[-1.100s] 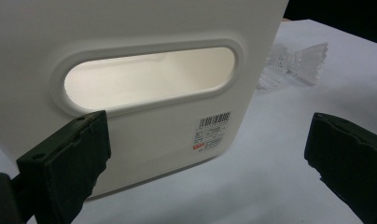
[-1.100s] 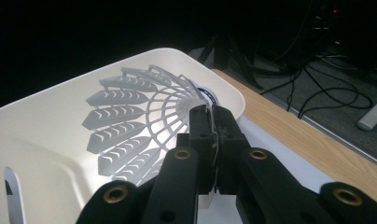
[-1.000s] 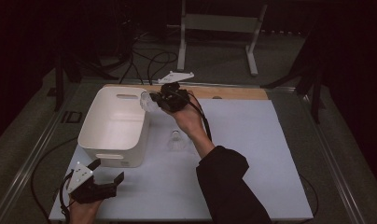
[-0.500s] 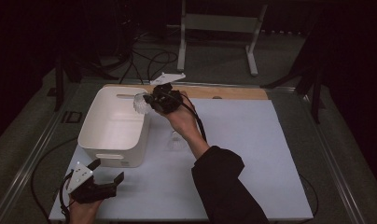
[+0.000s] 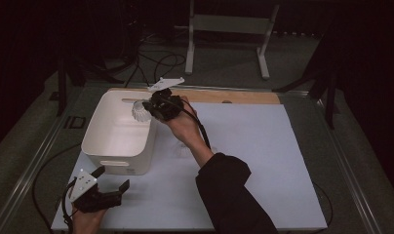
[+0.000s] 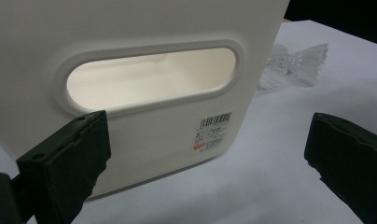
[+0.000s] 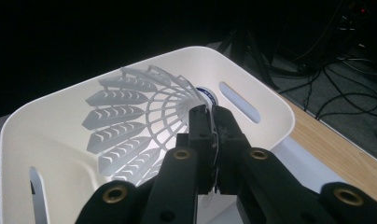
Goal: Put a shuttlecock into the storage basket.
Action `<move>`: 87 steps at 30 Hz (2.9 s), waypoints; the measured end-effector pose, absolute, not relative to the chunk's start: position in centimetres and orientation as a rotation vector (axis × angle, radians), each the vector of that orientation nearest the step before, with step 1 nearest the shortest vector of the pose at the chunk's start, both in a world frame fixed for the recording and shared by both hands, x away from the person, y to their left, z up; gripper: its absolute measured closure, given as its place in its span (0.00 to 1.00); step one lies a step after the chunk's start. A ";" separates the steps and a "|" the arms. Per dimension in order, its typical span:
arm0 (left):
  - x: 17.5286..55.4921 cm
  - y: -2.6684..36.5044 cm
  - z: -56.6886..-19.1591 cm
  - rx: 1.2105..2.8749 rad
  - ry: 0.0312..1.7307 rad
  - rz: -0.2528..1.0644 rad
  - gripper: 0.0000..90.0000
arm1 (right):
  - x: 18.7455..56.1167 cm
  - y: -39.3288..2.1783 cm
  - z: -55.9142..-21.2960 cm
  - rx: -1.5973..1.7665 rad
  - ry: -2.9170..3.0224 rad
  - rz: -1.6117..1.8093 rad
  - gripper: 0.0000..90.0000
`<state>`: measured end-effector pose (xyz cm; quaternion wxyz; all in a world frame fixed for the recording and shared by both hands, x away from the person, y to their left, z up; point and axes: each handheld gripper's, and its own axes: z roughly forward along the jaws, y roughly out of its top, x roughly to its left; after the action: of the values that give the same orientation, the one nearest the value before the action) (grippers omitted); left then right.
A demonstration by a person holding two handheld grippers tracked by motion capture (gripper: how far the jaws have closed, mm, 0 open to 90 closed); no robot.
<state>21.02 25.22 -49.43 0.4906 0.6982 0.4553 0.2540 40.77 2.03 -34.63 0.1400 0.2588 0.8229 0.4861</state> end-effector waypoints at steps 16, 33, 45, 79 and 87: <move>21.0 25.2 -49.4 1.694 1.103 0.617 0.01 | 41.0 3.0 -34.8 0.752 2.445 1.492 0.40; 21.0 25.2 -49.4 1.695 1.104 0.618 0.01 | 41.0 1.3 -34.2 0.811 2.355 1.421 0.10; 21.0 25.2 -49.4 1.693 1.103 0.616 0.01 | 41.1 -0.2 -34.4 0.845 2.336 1.404 0.10; 21.1 25.1 -49.5 1.690 1.105 0.617 0.01 | 39.9 -4.1 -34.9 0.851 2.284 1.307 0.10; 21.1 25.1 -49.4 1.690 1.104 0.618 0.01 | 39.6 -4.7 -35.4 0.859 2.282 1.303 0.10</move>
<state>21.12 25.14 -49.45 0.4927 0.6968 0.4549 0.2546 39.60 -4.73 -35.36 0.1875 0.3051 0.8109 0.4629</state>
